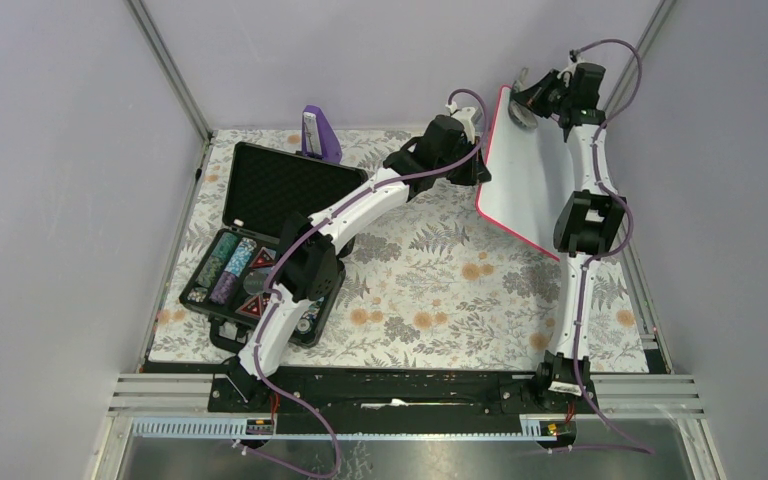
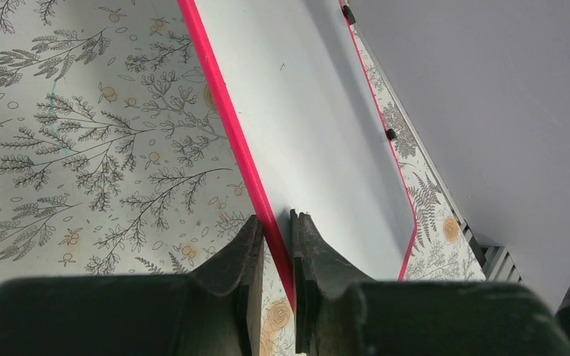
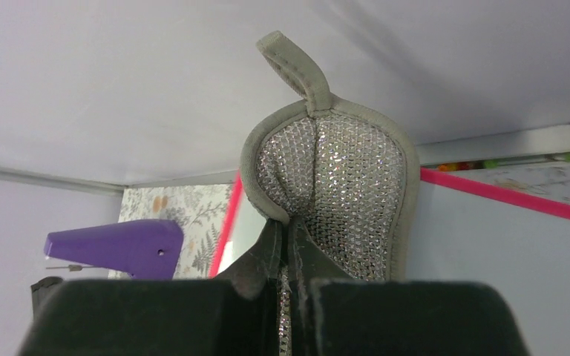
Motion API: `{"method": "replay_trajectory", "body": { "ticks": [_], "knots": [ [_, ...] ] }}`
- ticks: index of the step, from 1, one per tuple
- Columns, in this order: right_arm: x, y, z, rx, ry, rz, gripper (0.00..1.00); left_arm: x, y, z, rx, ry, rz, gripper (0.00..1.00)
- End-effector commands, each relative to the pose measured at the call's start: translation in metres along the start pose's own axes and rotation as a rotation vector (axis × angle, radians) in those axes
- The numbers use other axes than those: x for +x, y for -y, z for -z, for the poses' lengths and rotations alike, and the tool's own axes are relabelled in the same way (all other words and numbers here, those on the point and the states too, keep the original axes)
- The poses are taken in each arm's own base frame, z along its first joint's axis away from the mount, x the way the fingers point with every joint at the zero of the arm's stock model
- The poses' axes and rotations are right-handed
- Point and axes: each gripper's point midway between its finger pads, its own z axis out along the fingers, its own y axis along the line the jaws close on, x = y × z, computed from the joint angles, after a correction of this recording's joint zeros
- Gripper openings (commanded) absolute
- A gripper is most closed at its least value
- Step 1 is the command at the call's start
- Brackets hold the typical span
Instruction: Erase the whiteboard
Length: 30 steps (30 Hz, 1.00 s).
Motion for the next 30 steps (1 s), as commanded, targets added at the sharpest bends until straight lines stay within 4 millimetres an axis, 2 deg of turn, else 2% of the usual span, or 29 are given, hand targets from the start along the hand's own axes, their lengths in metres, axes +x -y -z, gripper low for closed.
{"method": "replay_trajectory", "body": {
  "ticks": [1,9,13,18,21,22,26,30],
  "knots": [
    [0.02,0.076,0.006,0.182,-0.048,-0.083,0.0,0.014,0.008,-0.005,0.029,-0.039,-0.109,0.0],
    [0.027,0.13,0.034,0.292,-0.09,-0.155,0.0,0.017,0.006,-0.005,0.023,-0.045,-0.107,0.0],
    [0.031,0.146,0.05,0.344,-0.116,-0.16,0.0,0.017,0.007,-0.006,0.027,-0.045,-0.103,0.0],
    [0.038,0.155,0.069,0.39,-0.153,-0.143,0.0,0.018,0.007,-0.007,0.028,-0.048,-0.102,0.0],
    [0.051,0.165,0.083,0.427,-0.196,-0.138,0.0,0.018,0.007,-0.007,0.03,-0.048,-0.097,0.0],
    [0.06,0.168,0.095,0.444,-0.224,-0.136,0.0,0.018,0.009,-0.007,0.038,-0.046,-0.091,0.0],
    [0.074,0.168,0.109,0.463,-0.261,-0.133,0.0,0.018,0.013,-0.009,0.06,-0.044,-0.074,0.0],
    [0.077,0.162,0.118,0.461,-0.268,-0.149,0.0,0.019,0.014,-0.009,0.064,-0.044,-0.065,0.0]
  ]
}}
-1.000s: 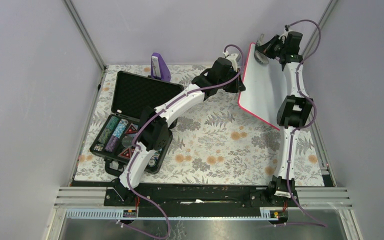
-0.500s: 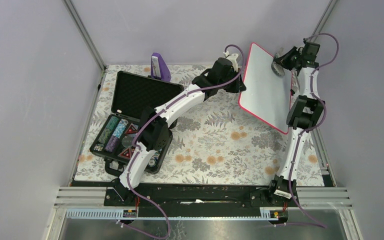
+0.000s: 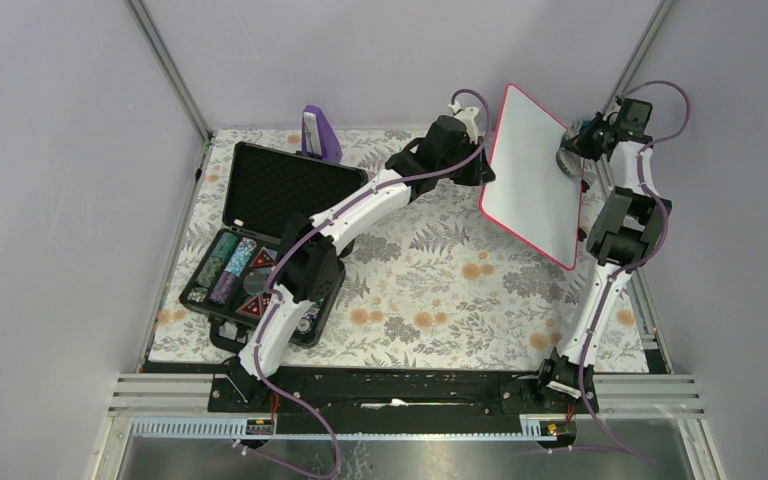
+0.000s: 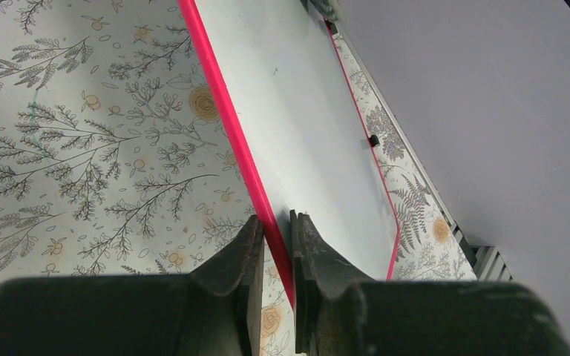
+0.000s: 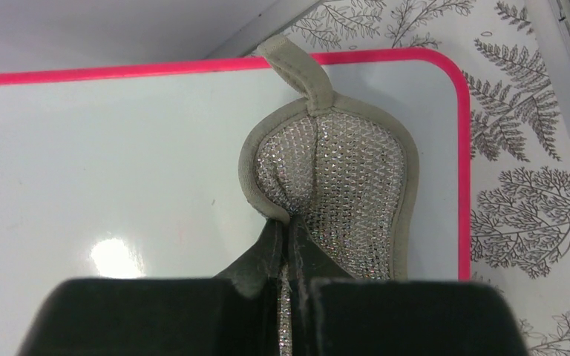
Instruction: Erase the whiteboard
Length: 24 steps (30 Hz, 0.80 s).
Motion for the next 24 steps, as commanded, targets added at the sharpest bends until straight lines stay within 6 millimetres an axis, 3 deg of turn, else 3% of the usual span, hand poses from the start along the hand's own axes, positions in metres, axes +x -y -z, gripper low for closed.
{"method": "replay_trajectory", "body": {
  "ticks": [1,7,11,15,17,24],
  "knots": [
    [0.056,0.011,0.014,0.066,-0.183,-0.043,0.0,0.022,0.004,-0.007,0.042,-0.06,-0.058,0.0],
    [0.07,0.011,0.038,-0.039,-0.153,-0.201,0.0,0.024,0.013,-0.009,0.092,-0.06,-0.012,0.0],
    [0.079,0.017,0.057,-0.018,-0.109,-0.24,0.0,0.029,0.017,-0.01,0.111,-0.071,0.017,0.0],
    [0.109,0.015,0.077,-0.031,-0.098,-0.279,0.0,0.032,0.018,-0.009,0.121,-0.075,0.035,0.0],
    [0.133,0.017,0.087,-0.032,-0.101,-0.305,0.0,0.034,0.019,-0.008,0.124,-0.081,0.043,0.0],
    [0.182,0.01,0.129,-0.036,-0.109,-0.29,0.0,0.039,0.027,-0.008,0.167,-0.083,0.081,0.0]
  ]
}}
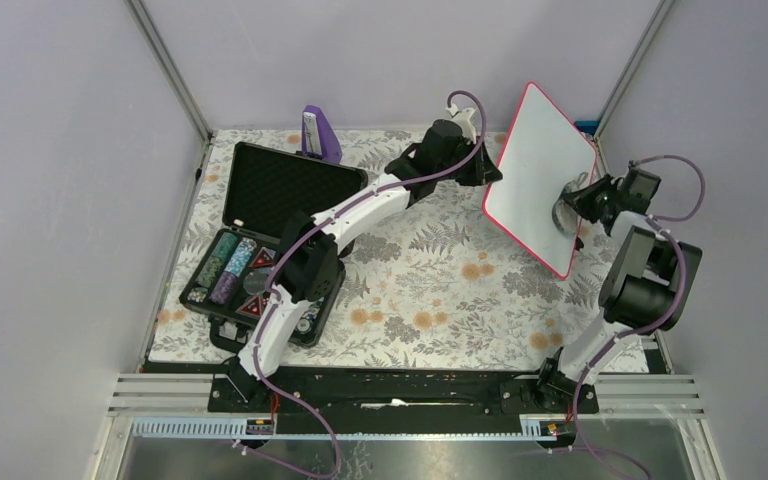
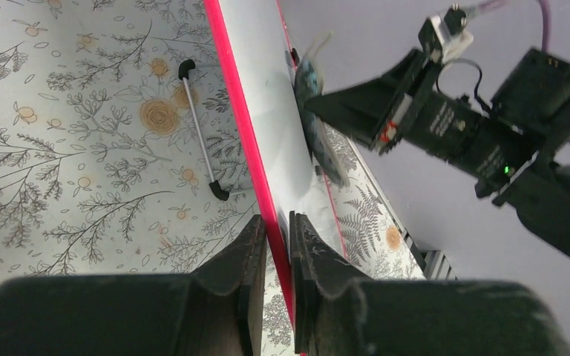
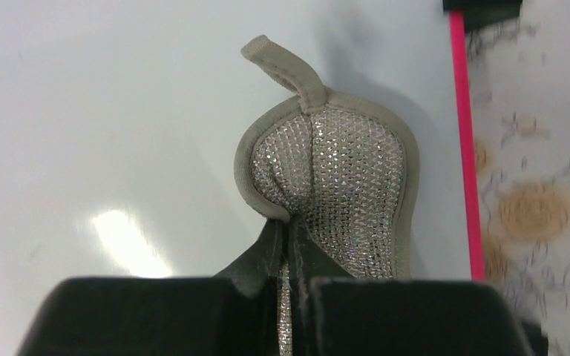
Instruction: Erase the whiteboard
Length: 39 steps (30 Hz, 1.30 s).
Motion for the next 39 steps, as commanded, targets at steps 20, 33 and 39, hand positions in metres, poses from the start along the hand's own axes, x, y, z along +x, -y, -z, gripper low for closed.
{"method": "replay_trajectory", "body": {
  "ticks": [20,33,39],
  "knots": [
    [0.141,-0.117,0.125,-0.171,-0.14,0.232,0.0,0.039,0.026,0.007,0.098,-0.088,0.008,0.0],
    [0.118,0.044,0.107,0.255,-0.076,-0.002,0.0,0.037,0.026,0.007,0.106,-0.078,0.015,0.0],
    [0.104,-0.002,0.102,0.146,-0.053,0.106,0.0,0.037,0.028,0.003,0.124,-0.085,0.03,0.0]
  ]
}}
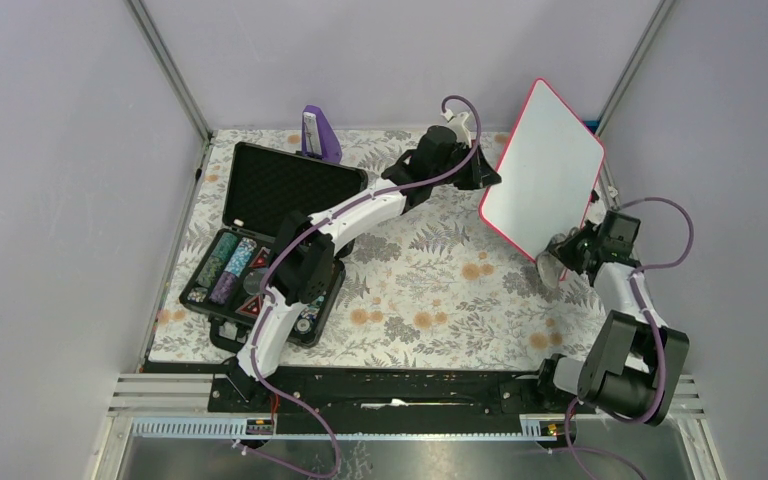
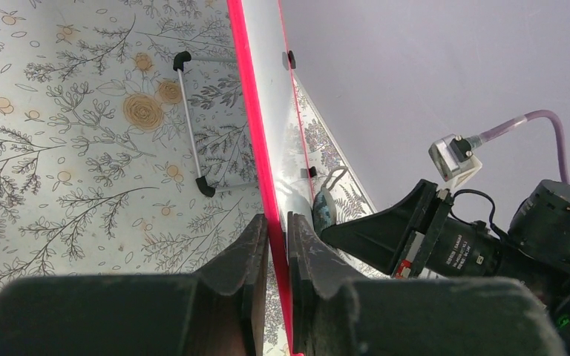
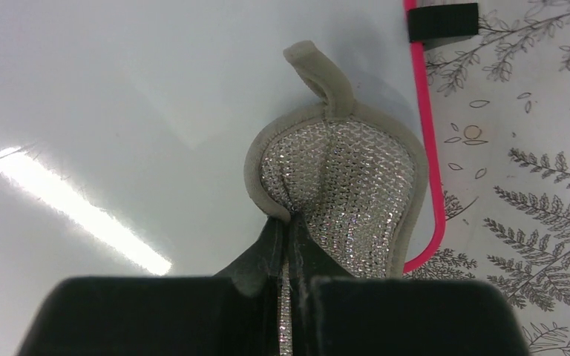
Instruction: Erase the whiteboard
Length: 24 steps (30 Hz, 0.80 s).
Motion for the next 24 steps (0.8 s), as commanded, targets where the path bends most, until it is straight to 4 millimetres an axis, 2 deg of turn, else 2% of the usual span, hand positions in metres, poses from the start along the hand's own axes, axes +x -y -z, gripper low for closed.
{"method": "replay_trajectory", "body": {
  "ticks": [1,3,6,7,10,12,14,18,21,24],
  "knots": [
    [-0.006,-0.048,0.007,-0.084,0.011,0.145,0.0,0.034,0.023,-0.004,0.078,-0.109,-0.003,0.0],
    [0.0,-0.09,0.013,-0.17,-0.001,0.222,0.0,0.034,0.023,-0.005,0.082,-0.109,0.004,0.0],
    [0.021,-0.154,0.028,-0.313,-0.044,0.313,0.0,0.033,0.023,-0.005,0.08,-0.107,0.006,0.0],
    [0.039,-0.178,0.037,-0.374,-0.073,0.356,0.0,0.033,0.023,-0.005,0.078,-0.105,0.006,0.0],
    [0.058,-0.22,0.062,-0.538,-0.111,0.383,0.0,0.033,0.021,-0.006,0.071,-0.103,0.01,0.0],
    [0.063,-0.232,0.073,-0.617,-0.133,0.367,0.0,0.032,0.021,-0.006,0.068,-0.099,0.012,0.0],
    [0.065,-0.233,0.077,-0.634,-0.141,0.364,0.0,0.031,0.021,-0.006,0.064,-0.094,0.014,0.0],
    [0.077,-0.218,0.069,-0.607,-0.174,0.39,0.0,0.028,0.021,-0.006,0.055,-0.082,0.014,0.0],
    [0.085,-0.185,0.053,-0.499,-0.175,0.394,0.0,0.025,0.02,-0.005,0.044,-0.074,0.011,0.0],
    [0.09,-0.141,0.036,-0.359,-0.172,0.398,0.0,0.023,0.021,-0.003,0.039,-0.067,0.01,0.0]
  ]
}}
